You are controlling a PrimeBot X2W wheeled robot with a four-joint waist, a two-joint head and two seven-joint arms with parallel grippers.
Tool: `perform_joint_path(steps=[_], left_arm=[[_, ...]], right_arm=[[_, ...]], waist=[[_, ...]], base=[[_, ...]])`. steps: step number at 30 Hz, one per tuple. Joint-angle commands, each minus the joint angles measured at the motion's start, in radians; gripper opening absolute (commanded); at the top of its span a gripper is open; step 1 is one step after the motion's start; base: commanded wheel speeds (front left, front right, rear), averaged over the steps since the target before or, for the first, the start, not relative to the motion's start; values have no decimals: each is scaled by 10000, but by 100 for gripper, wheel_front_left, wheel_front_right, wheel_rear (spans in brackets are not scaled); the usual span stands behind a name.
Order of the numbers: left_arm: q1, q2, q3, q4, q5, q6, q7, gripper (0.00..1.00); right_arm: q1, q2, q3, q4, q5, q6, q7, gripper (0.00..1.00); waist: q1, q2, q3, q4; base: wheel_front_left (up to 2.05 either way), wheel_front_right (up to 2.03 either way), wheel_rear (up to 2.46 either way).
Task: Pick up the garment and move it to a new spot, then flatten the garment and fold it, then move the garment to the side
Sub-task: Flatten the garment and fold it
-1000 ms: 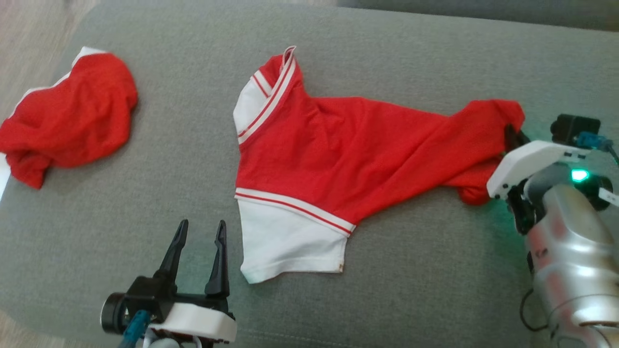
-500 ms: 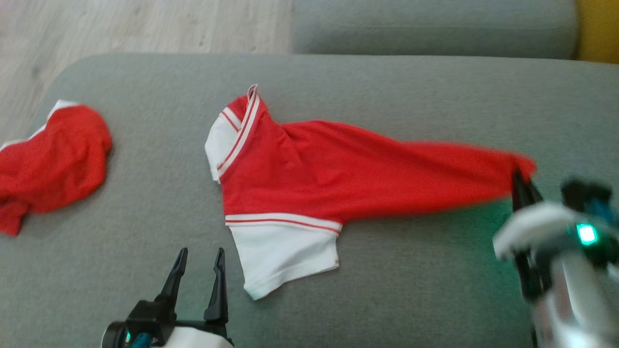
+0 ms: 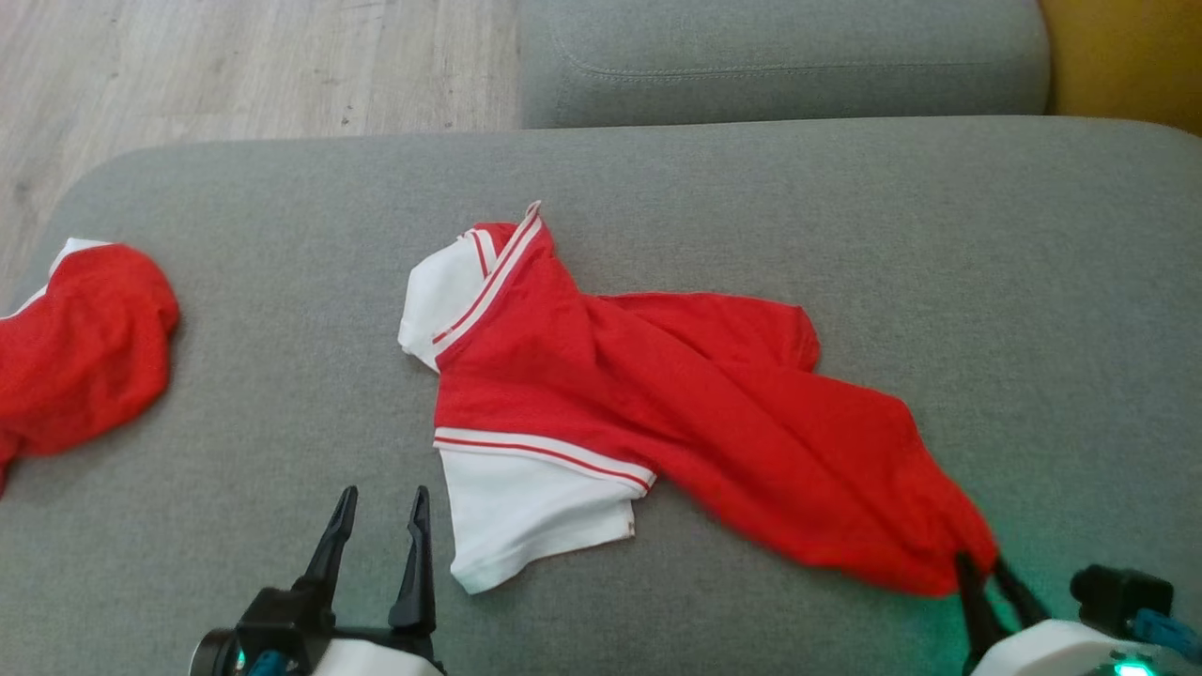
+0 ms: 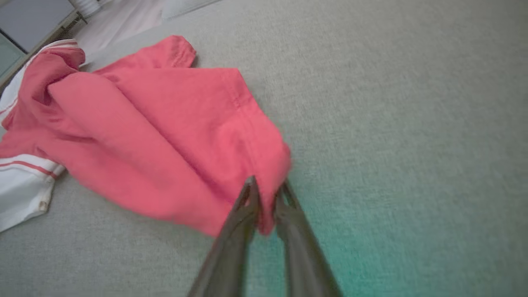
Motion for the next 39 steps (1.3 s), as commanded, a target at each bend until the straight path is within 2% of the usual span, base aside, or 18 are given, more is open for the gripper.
perform_joint_path(steps=[1, 10, 14, 20, 27, 39], left_arm=[[-227, 192, 350, -322, -50, 91, -74, 100], [-236, 196, 349, -289, -121, 115, -72, 100], [-257, 182, 329, -284, -161, 103, -59, 100], [-269, 94, 232, -226, -264, 29, -2, 100], [-169, -56, 208, 47, -480, -73, -13, 100], [-88, -182, 386, 454, -592, -78, -68, 100]], right_arm=[[-234, -95, 200, -475, -133, 75, -58, 100], [-390, -94, -692, -1409, -772, 75, -499, 100], [-793, -94, -706, -1819, -978, 75, -835, 100], [-1350, -94, -315, -1852, -1230, 75, -1514, 100], [-1492, -93, 407, -1334, -1397, 75, -2269, 100], [-1483, -93, 1040, -510, -1366, 75, -2792, 100]], waist=[[1, -1, -2, -23], [1, -1, -115, -100], [1, -1, -201, -59], [1, -1, -486, 100], [1, -1, -839, 312], [1, -1, -1099, 410]], base=[[0, 0, 0], [0, 0, 0], [0, 0, 0], [0, 0, 0], [0, 0, 0], [0, 0, 0]])
